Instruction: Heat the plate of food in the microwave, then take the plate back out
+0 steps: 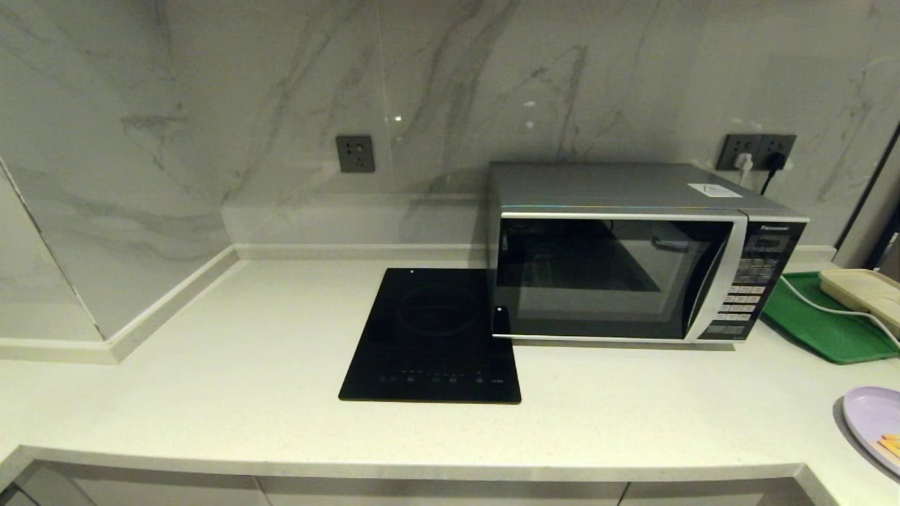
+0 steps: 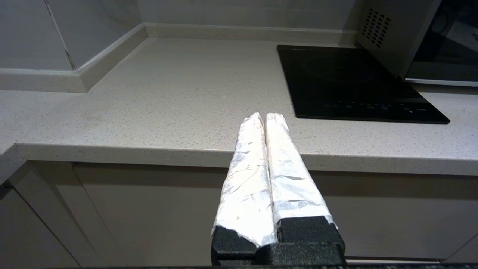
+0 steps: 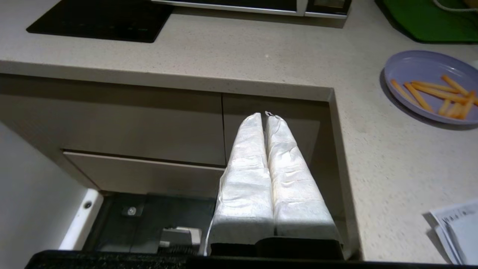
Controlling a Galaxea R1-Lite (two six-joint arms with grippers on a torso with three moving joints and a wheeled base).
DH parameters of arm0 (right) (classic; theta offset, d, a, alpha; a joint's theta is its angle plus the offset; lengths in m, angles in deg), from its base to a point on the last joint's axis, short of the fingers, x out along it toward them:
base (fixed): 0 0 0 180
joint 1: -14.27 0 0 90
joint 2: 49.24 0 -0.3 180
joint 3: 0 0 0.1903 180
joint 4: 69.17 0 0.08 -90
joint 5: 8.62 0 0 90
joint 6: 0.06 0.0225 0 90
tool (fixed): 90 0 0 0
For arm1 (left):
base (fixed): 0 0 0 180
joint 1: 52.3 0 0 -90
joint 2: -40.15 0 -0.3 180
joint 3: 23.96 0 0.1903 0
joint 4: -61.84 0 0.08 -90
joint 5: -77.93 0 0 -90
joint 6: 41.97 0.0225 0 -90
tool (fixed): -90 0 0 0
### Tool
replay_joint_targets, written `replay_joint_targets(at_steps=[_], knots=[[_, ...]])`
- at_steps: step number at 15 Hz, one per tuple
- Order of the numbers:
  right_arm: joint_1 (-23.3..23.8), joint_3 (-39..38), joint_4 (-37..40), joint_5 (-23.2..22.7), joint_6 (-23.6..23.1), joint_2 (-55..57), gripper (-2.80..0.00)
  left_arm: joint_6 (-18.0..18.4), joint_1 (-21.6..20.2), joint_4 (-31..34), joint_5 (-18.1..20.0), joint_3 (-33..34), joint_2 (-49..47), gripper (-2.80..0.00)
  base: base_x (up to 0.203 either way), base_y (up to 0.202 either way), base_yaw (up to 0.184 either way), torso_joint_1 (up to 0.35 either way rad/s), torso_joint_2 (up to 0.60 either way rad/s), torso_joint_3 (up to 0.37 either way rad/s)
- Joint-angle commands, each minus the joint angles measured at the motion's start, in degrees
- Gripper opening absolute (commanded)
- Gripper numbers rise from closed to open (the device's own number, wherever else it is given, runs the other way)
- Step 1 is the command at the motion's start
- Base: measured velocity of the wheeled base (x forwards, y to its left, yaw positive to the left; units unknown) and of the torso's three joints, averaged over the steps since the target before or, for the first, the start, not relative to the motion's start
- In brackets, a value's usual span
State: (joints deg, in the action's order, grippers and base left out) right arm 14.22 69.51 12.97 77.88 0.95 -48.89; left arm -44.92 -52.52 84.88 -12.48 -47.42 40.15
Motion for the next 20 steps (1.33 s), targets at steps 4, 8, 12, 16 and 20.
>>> replay_joint_targets(at_steps=[4, 8, 12, 16, 20], knots=[[-0.01, -28.99, -35.32, -0.64, -0.09, -0.27, -2.80, -0.04, -0.04, -0.02, -0.03, 0.01, 0.09, -2.80, 0.000, 0.000, 0.000, 0.000, 0.00, 0.000], [-0.04, -45.92, -65.05, 1.74, -1.32, -0.28, -2.80, -0.04, -0.04, -0.02, -0.03, 0.01, 0.02, -2.80, 0.000, 0.000, 0.000, 0.000, 0.00, 0.000], [-0.04, -45.79, -57.60, 4.29, -2.24, -0.27, -2.80, -0.04, -0.04, -0.02, -0.03, 0.01, 0.09, -2.80, 0.000, 0.000, 0.000, 0.000, 0.00, 0.000], [-0.04, -46.04, -58.39, 4.70, -0.87, -0.27, -2.80, -0.04, -0.04, -0.02, -0.03, 0.01, 0.02, -2.80, 0.000, 0.000, 0.000, 0.000, 0.00, 0.000], [-0.04, -46.14, -58.85, 5.25, 0.57, -0.27, -2.80, -0.04, -0.04, -0.02, -0.03, 0.01, 0.05, -2.80, 0.000, 0.000, 0.000, 0.000, 0.00, 0.000]])
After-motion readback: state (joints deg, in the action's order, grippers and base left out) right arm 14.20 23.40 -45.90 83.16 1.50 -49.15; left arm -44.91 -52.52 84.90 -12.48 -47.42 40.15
